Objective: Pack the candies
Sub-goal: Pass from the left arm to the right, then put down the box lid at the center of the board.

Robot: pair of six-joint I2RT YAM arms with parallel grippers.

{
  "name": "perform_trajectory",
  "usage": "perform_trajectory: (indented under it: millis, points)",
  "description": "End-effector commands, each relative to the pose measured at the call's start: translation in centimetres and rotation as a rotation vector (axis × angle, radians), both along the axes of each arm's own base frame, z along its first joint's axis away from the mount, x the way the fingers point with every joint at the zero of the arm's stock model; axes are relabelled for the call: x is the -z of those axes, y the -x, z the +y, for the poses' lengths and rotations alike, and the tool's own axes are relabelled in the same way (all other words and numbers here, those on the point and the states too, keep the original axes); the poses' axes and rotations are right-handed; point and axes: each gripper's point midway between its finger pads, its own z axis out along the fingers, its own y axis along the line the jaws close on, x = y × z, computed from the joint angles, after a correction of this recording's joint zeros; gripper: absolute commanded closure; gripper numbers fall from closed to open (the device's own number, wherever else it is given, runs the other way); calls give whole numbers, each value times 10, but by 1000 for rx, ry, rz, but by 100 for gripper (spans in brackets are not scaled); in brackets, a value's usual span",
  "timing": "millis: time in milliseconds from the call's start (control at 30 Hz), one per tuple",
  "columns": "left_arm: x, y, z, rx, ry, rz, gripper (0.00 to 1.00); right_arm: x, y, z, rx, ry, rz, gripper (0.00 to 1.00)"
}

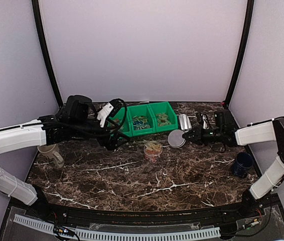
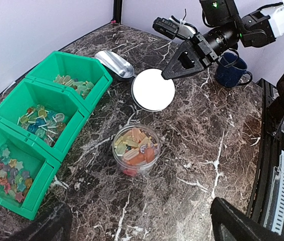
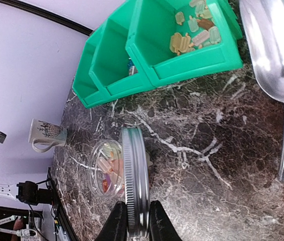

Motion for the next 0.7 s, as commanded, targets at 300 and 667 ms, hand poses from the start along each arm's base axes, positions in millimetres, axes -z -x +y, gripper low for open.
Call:
perform_trajectory:
  millis: [300, 667]
  points:
    - [39, -28, -15, -162, 124, 155, 1, 60, 2, -14, 17, 93, 151, 78]
    - [84, -61, -30, -157, 244, 173, 1, 68, 5, -33, 26, 259, 123, 64]
